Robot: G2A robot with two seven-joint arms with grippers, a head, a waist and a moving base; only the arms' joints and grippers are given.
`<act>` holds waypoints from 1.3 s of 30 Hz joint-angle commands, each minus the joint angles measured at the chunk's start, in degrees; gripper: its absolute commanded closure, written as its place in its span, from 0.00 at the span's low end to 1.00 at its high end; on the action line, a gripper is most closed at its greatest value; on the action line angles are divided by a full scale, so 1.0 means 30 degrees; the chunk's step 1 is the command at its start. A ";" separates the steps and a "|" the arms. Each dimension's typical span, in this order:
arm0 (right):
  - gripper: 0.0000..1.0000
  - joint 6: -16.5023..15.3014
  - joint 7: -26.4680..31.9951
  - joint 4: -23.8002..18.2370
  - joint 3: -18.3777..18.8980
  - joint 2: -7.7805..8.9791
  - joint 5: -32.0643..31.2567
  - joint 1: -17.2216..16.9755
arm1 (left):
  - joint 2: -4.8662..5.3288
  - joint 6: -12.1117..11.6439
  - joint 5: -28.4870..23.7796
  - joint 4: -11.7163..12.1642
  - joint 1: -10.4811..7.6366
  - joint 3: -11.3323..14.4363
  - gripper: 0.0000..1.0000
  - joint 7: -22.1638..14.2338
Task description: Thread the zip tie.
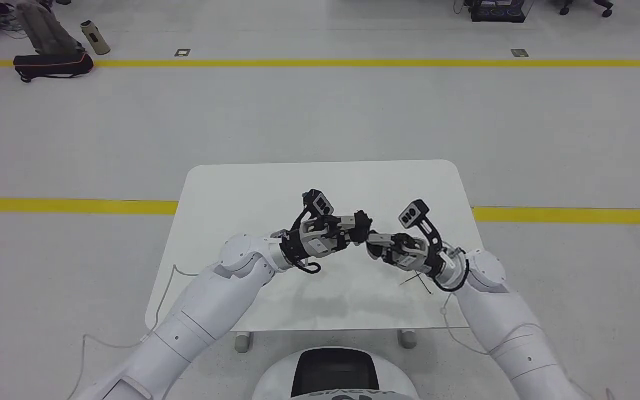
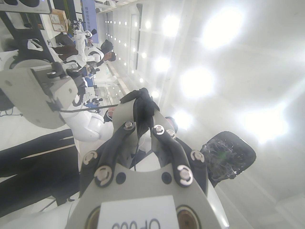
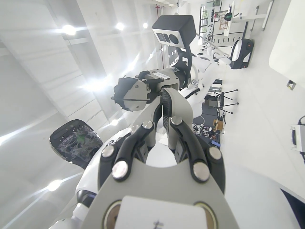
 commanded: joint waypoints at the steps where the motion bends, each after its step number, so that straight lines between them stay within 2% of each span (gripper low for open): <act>1: 1.00 -0.0026 0.0019 0.0024 -0.0034 0.0013 -0.0115 0.0002 | 0.0000 0.0000 0.0000 0.0000 0.0000 0.0000 1.00 0.0000; 20: 0.98 -0.0161 -0.0459 0.0664 0.0099 0.0125 -0.0164 0.0161 | 0.0000 0.0000 0.0000 0.0000 0.0000 0.0000 1.00 0.0000; 21: 0.60 -0.0151 -0.0656 0.0711 0.0191 0.0116 0.0146 0.0137 | 0.0000 0.0000 0.0000 0.0000 0.0000 0.0000 1.00 0.0000; 22: 0.00 -0.0138 -0.0818 0.0727 0.0266 0.0110 0.0386 0.0113 | 0.0000 0.0000 0.0000 0.0000 0.0000 0.0000 1.00 0.0000; 25: 0.00 -0.0298 -0.1559 0.0678 0.0590 0.0063 0.1444 0.0004 | 0.0000 0.0000 0.0000 0.0000 0.0000 0.0000 1.00 0.0000; 32: 0.00 -0.0298 -0.1559 0.0678 0.0590 0.0063 0.1444 0.0004 | 0.0000 0.0000 0.0000 0.0000 0.0000 0.0000 1.00 0.0000; 33: 0.00 -0.0358 -0.1705 0.0651 0.0607 0.0066 0.1327 0.0007 | -0.0004 0.0059 0.0019 0.0017 0.0052 -0.0016 1.00 0.0368; 35: 0.00 -0.1337 -0.2524 0.0262 0.0849 0.0132 0.0171 -0.0139 | -0.0042 0.0742 -0.0763 -0.0265 0.0318 -0.0121 1.00 0.1579; 37: 0.00 -0.1645 -0.2611 0.0002 0.1306 0.0209 0.0216 -0.0336 | -0.0036 0.1446 -0.1635 -0.0472 0.0549 -0.0369 1.00 0.2267; 39: 0.00 -0.2041 -0.2659 -0.0162 0.1666 0.0294 -0.0199 -0.0459 | -0.0020 0.1813 -0.2178 -0.0701 0.0755 -0.0580 1.00 0.2584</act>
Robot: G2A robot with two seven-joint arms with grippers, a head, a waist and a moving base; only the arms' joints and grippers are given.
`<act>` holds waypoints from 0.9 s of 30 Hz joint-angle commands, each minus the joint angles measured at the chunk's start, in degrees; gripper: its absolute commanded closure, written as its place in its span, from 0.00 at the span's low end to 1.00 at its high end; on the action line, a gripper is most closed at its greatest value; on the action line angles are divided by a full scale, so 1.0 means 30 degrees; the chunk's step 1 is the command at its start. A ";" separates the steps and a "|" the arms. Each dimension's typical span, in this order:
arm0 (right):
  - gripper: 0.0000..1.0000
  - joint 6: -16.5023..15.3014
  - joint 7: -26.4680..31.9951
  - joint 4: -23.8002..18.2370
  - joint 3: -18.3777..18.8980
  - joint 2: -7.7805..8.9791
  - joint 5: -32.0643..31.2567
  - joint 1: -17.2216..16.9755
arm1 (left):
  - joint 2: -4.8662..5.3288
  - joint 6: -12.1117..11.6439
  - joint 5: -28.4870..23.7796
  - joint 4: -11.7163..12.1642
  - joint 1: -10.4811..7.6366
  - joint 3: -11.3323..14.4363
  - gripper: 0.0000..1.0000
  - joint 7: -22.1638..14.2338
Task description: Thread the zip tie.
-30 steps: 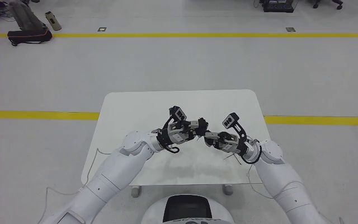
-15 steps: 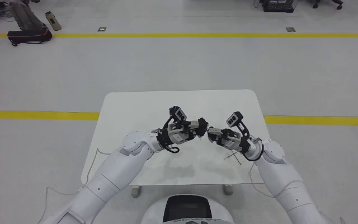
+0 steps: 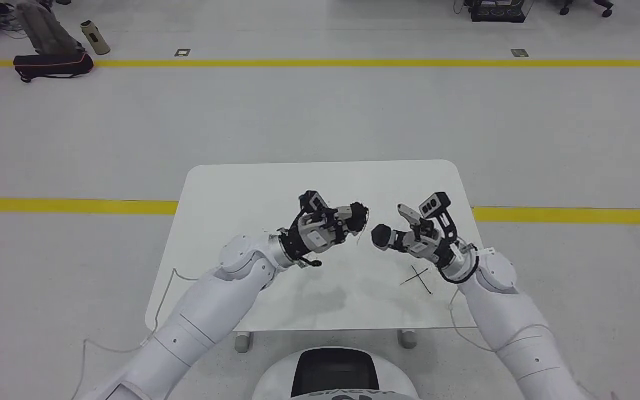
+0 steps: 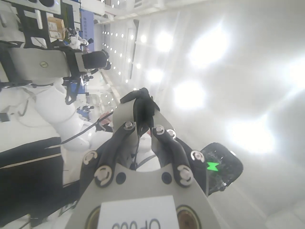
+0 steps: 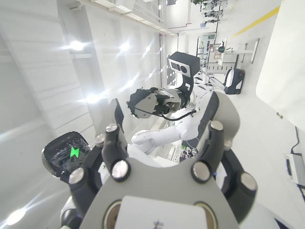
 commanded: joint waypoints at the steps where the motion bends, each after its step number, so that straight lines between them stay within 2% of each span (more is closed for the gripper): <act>1: 0.00 -0.0357 -0.0082 -0.0153 0.0346 0.0079 -0.0451 -0.0094 | 0.0008 0.0418 -0.0734 -0.0225 0.0242 -0.0202 1.00 0.0284; 4: 0.00 -0.0956 -0.0314 -0.0518 0.0797 0.0159 -0.0783 -0.0249 | 0.0007 0.0766 -0.1688 -0.0583 0.0597 -0.0514 1.00 0.0703; 7: 0.00 -0.1679 -0.0417 -0.0847 0.0967 0.0172 -0.0879 -0.0431 | 0.0084 0.0056 -0.0576 -0.0566 0.0662 -0.0845 1.00 0.0712; 14: 0.00 -0.1679 -0.0417 -0.0847 0.0967 0.0172 -0.0879 -0.0431 | 0.0082 0.0060 -0.0585 -0.0525 0.0690 -0.0860 1.00 0.0865; 15: 0.00 -0.1775 -0.0926 -0.1090 0.1050 0.0193 -0.1542 -0.0417 | 0.0066 -0.0028 -0.0802 -0.0548 0.0803 -0.0997 1.00 0.1506; 17: 0.00 -0.1775 -0.1309 -0.1584 0.1321 0.0207 -0.1766 -0.0631 | 0.0033 -0.0034 -0.1877 -0.0687 0.1085 -0.1263 1.00 0.1744; 22: 0.00 -0.1775 -0.1260 -0.2359 0.2682 0.0252 -0.2056 -0.1037 | 0.0062 0.0445 -0.3633 -0.0905 0.1690 -0.2018 1.00 0.1655; 27: 0.00 -0.1775 -0.1096 -0.3004 0.3812 0.0080 -0.2174 -0.1416 | 0.0049 0.0635 -0.4541 -0.1073 0.2142 -0.2425 1.00 0.1607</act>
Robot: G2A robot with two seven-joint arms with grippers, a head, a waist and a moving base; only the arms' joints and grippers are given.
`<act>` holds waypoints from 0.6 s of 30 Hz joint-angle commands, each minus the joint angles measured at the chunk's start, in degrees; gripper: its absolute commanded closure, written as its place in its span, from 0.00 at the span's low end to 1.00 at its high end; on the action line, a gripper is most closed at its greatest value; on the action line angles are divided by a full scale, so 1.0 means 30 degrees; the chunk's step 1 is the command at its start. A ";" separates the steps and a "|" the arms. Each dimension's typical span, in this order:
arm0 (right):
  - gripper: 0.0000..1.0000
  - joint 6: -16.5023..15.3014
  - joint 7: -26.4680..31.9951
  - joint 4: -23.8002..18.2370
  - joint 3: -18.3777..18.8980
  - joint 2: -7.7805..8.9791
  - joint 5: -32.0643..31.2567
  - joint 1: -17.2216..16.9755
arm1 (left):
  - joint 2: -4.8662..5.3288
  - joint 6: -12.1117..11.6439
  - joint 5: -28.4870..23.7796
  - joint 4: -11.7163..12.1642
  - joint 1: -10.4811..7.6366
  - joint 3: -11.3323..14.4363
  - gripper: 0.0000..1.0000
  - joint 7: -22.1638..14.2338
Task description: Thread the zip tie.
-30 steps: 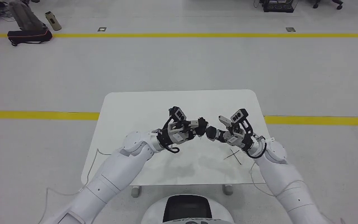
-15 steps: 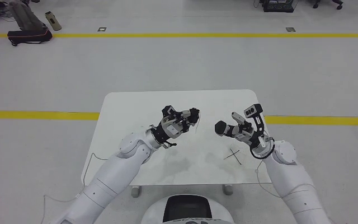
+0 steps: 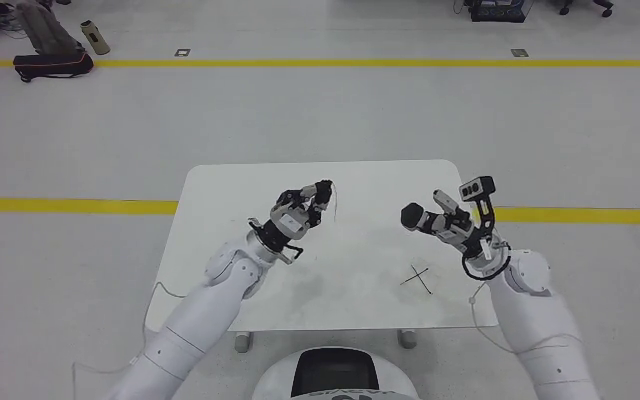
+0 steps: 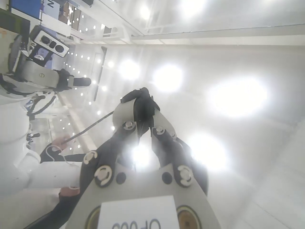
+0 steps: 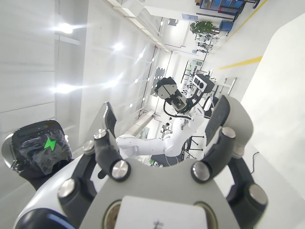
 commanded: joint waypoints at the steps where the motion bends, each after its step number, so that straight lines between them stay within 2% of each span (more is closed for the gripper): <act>1: 0.00 0.0000 0.0074 -0.0149 0.0302 -0.0084 0.0025 -0.0125 | 0.0012 -0.0037 0.0293 -0.0013 -0.0017 -0.0079 1.00 -0.0291; 7: 0.00 0.0000 0.0074 -0.0149 0.0302 -0.0084 0.0025 -0.0125 | 0.0012 -0.0037 0.0293 -0.0013 -0.0017 -0.0079 1.00 -0.0291; 9: 0.00 0.0000 -0.0375 -0.0306 0.0333 -0.0086 -0.0194 -0.0162 | -0.0002 -0.0196 0.0395 -0.0057 0.0037 -0.0154 1.00 0.0234; 15: 0.00 0.0000 -0.0696 -0.0835 0.1426 -0.0038 -0.0283 -0.0675 | 0.0037 -0.1061 0.0552 -0.0561 0.0576 -0.0965 1.00 0.1085; 18: 0.00 0.0000 -0.0769 -0.0901 0.1912 -0.0045 -0.0419 -0.0855 | 0.0110 -0.1124 0.1027 -0.0870 0.0825 -0.1367 1.00 0.1299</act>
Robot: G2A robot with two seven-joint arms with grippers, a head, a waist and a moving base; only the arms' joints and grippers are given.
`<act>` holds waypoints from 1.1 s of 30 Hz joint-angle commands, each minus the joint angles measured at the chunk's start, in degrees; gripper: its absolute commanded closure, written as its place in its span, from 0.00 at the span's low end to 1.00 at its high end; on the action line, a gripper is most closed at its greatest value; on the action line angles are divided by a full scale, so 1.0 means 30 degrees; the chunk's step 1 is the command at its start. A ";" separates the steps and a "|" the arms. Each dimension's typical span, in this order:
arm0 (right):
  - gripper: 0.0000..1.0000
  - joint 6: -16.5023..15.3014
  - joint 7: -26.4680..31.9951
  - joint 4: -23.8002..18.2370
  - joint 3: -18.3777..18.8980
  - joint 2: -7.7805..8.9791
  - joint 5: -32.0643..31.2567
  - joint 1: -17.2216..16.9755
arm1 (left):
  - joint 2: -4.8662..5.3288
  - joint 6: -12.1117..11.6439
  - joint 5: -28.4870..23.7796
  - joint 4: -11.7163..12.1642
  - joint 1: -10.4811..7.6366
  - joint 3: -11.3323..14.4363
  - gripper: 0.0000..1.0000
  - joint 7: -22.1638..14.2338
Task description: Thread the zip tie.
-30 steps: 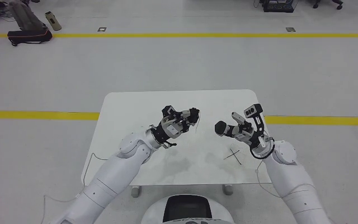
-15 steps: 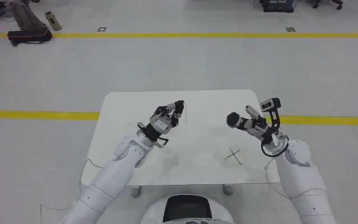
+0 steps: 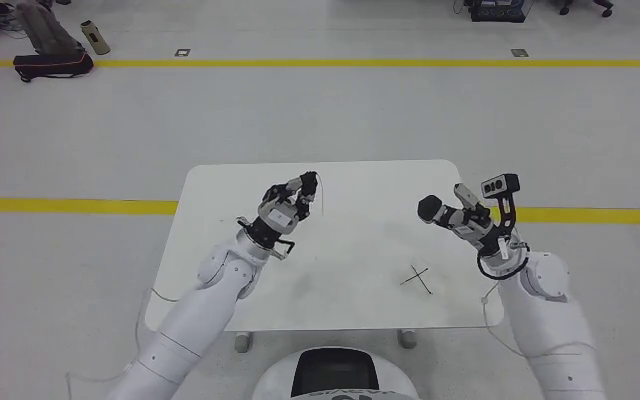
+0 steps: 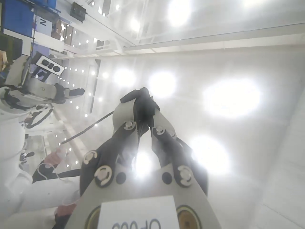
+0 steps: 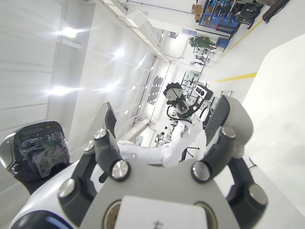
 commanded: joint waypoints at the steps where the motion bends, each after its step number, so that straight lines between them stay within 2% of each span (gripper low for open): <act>1: 0.00 0.0000 -0.0101 0.0001 0.0321 -0.0014 -0.0110 -0.0098 | 0.0068 0.0011 0.0443 -0.0209 0.0219 -0.0316 1.00 0.0175; 5: 0.00 0.0000 -0.0184 -0.0073 0.0732 -0.0054 -0.0404 -0.0205 | 0.0187 -0.0051 0.0893 -0.0680 0.0755 -0.0991 1.00 0.0428; 7: 0.00 0.0000 0.0114 -0.0118 0.0850 -0.0080 -0.0224 -0.0260 | 0.0277 0.0243 0.1423 -0.1074 0.1028 -0.1247 1.00 0.0237; 33: 0.00 0.0000 0.0114 -0.0118 0.0850 -0.0080 -0.0224 -0.0260 | 0.0277 0.0243 0.1423 -0.1074 0.1028 -0.1247 1.00 0.0237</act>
